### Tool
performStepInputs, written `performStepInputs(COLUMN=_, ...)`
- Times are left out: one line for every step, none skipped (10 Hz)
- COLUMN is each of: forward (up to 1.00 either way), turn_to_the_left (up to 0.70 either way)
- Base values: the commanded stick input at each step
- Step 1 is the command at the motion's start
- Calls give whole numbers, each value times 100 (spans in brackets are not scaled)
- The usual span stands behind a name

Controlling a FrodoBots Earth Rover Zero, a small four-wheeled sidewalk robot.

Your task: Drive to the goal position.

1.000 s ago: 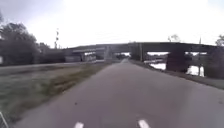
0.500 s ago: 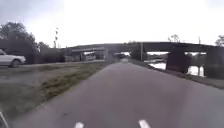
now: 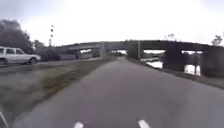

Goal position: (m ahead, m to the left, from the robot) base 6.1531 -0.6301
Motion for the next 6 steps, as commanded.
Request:
performStepInputs(forward=70, turn_to_the_left=0)
performStepInputs(forward=70, turn_to_the_left=0)
performStepInputs(forward=70, turn_to_the_left=0)
performStepInputs(forward=70, turn_to_the_left=0)
performStepInputs(forward=70, turn_to_the_left=0)
performStepInputs(forward=70, turn_to_the_left=0)
